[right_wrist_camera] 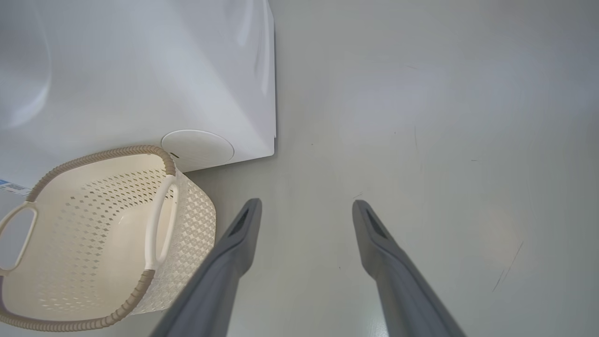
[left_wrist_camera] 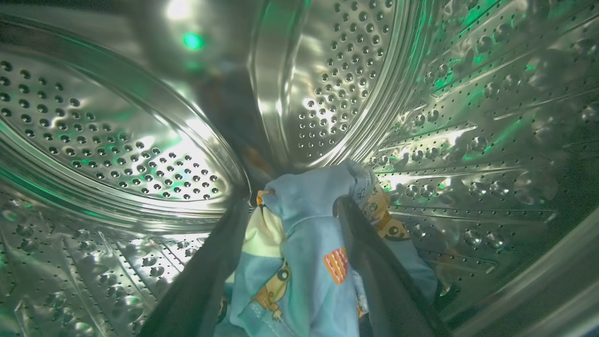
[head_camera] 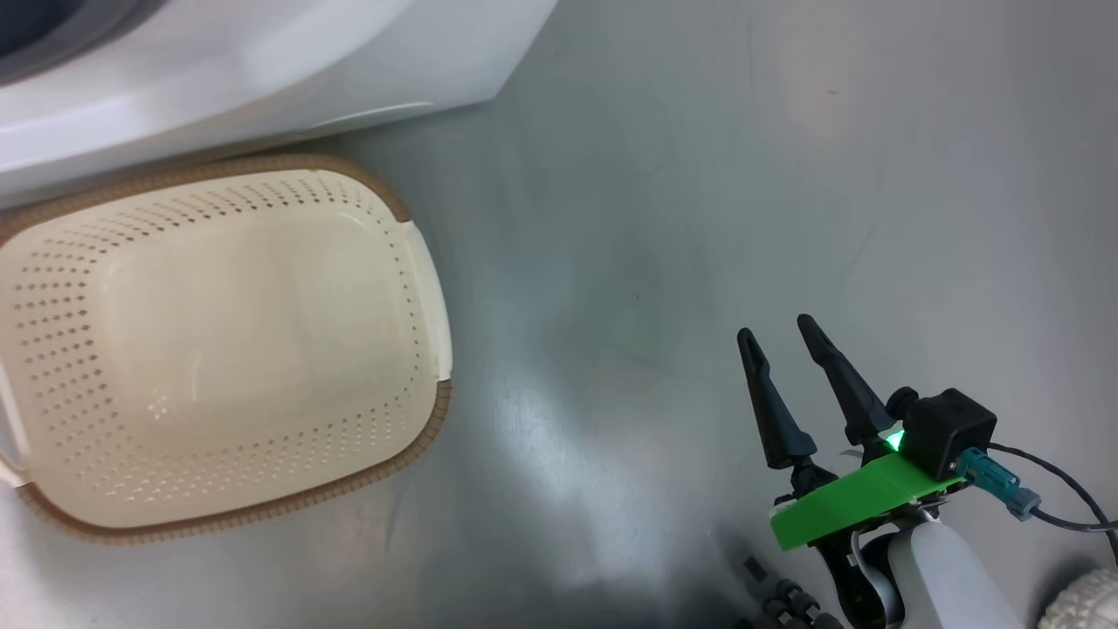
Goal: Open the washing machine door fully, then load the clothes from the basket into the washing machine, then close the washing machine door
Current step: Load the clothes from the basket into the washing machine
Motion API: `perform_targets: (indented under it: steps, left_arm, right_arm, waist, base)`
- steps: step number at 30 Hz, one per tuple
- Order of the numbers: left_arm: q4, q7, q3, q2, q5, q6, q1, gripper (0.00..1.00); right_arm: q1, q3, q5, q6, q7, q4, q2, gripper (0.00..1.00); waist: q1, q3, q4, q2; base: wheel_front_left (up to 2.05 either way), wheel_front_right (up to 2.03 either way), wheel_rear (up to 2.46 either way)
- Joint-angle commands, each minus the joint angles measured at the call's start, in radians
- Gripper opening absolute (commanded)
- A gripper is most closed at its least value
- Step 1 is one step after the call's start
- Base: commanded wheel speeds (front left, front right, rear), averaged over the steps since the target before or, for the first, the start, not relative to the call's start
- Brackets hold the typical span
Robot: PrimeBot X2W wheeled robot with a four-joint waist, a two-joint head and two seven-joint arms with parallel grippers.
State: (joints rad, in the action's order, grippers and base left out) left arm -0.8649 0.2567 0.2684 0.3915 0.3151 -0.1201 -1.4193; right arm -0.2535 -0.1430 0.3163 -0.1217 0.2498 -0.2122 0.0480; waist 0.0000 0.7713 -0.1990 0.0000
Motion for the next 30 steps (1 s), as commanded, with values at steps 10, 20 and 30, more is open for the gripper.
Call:
perform_targets:
  steps: [10, 20, 30]
  left_arm:
    - [0.162, 0.005, -0.055, 0.013, -0.001, 0.013, 0.163, 1.0]
    - [0.344, 0.005, -0.129, -0.028, -0.002, 0.019, 0.375, 1.0]
    - [0.501, 0.005, -0.204, -0.087, -0.006, 0.026, 0.607, 1.0]
  right_arm:
    - [0.006, 0.01, -0.027, -0.009, 0.012, -0.006, 0.002, 1.0]
    - [0.013, 0.038, -0.055, -0.009, 0.012, -0.023, 0.002, 1.0]
    - [0.04, 0.063, -0.092, -0.009, 0.012, -0.043, 0.002, 1.0]
  waist:
    - [0.0, -0.07, 0.042, 0.0]
    - [0.0, -0.158, 0.075, 0.0]
    - [0.0, -0.265, 0.109, 0.0]
  base:
    - [0.0, 0.0, 0.0]
    - [0.0, 0.0, 0.0]
    - [0.0, 0.0, 0.0]
